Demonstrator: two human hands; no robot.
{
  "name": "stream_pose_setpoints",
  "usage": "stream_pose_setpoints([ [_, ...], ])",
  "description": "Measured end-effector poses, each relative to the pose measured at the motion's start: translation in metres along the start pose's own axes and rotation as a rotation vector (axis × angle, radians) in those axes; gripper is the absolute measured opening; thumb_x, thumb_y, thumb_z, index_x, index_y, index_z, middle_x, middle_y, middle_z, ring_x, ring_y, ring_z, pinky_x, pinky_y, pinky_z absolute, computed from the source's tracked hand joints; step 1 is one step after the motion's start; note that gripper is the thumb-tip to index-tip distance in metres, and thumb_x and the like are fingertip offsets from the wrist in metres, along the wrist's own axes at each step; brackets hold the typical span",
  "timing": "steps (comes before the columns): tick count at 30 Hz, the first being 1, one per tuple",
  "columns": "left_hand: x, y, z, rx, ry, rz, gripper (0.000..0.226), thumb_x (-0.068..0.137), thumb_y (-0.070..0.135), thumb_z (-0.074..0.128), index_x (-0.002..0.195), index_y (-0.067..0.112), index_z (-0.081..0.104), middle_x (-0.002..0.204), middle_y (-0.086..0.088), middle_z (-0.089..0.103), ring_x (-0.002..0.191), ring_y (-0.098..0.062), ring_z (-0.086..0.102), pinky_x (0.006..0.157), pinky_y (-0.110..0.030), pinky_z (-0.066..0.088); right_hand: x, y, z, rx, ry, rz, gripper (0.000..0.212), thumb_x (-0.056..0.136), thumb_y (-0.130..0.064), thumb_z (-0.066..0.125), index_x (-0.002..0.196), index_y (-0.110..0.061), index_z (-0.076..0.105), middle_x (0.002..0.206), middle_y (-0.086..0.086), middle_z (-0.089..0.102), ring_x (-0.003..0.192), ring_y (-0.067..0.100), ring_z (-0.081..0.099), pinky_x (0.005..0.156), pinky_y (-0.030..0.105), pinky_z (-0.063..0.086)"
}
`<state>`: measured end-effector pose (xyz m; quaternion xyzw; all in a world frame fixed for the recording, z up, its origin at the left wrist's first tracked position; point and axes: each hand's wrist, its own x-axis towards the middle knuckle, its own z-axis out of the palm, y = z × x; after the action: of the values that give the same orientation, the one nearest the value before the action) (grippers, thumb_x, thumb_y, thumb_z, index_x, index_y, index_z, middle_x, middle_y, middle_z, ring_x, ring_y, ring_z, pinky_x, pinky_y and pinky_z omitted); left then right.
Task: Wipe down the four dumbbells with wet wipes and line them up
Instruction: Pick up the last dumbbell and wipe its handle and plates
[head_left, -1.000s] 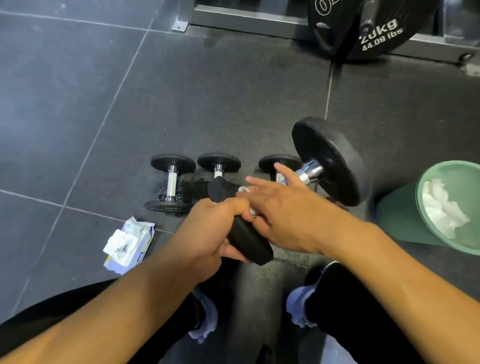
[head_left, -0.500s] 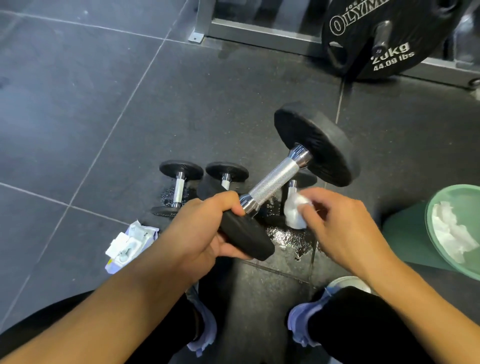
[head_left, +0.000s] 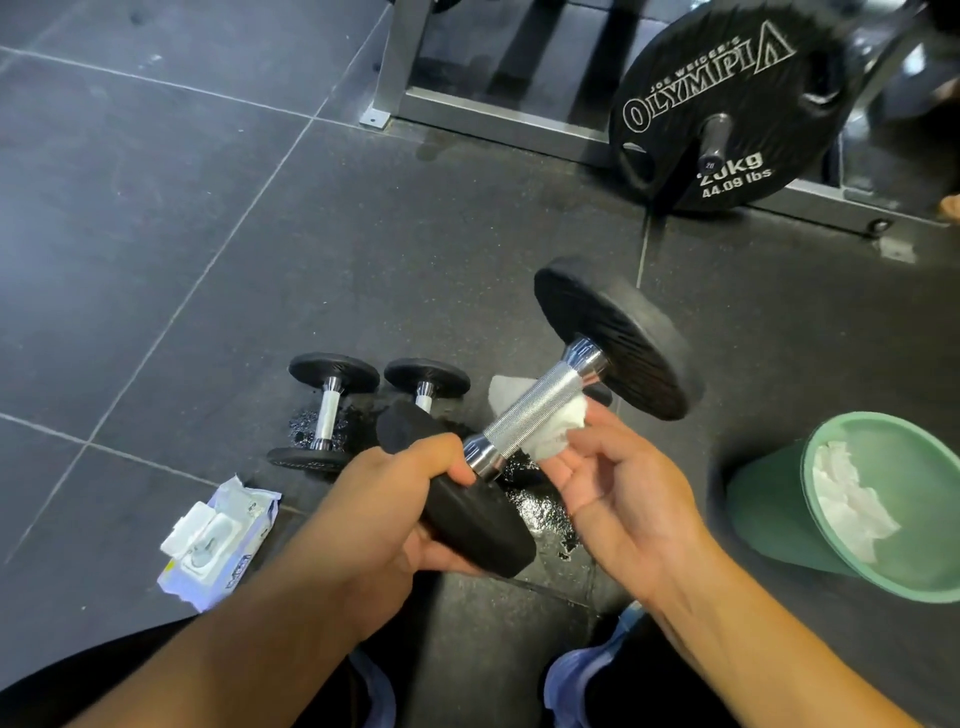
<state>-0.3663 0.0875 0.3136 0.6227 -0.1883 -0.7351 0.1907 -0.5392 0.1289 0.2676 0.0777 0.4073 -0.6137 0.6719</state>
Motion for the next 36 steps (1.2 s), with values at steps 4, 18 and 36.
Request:
stream_pose_setpoints([
  [4, -0.001, 0.002, 0.000, -0.012, -0.019, -0.015, 0.015, 0.083, -0.004, 0.063, 0.096, -0.012, 0.065, 0.092, -0.033, 0.070, 0.073, -0.043, 0.077, 0.060, -0.057, 0.062, 0.003, -0.012, 0.001, 0.226, -0.021, -0.143, 0.041, 0.099, 0.009, 0.040, 0.137, 0.009, 0.053, 0.127, 0.030, 0.068, 0.118, 0.035, 0.070, 0.103, 0.040, 0.053],
  [18, -0.013, -0.002, 0.006, 0.095, -0.065, 0.085, 0.015, 0.082, -0.003, 0.065, 0.070, -0.003, 0.075, 0.080, -0.027, 0.072, 0.073, -0.040, 0.076, 0.070, -0.066, 0.063, 0.014, -0.011, 0.003, 0.079, -0.078, -0.137, 0.061, 0.082, -0.028, 0.078, 0.134, -0.002, 0.059, 0.132, 0.016, 0.070, 0.123, 0.025, 0.068, 0.106, 0.039, 0.052],
  [36, -0.018, -0.020, 0.026, 0.245, 0.162, 0.286, 0.035, 0.061, 0.015, 0.073, 0.094, 0.009, 0.067, 0.071, -0.005, 0.069, 0.075, -0.023, 0.067, 0.070, -0.059, 0.065, 0.033, -0.021, 0.034, -0.004, 0.060, -0.169, 0.001, 0.091, -0.011, 0.069, 0.090, -0.011, 0.068, 0.079, 0.001, 0.070, 0.060, 0.011, 0.061, 0.078, 0.031, 0.049],
])
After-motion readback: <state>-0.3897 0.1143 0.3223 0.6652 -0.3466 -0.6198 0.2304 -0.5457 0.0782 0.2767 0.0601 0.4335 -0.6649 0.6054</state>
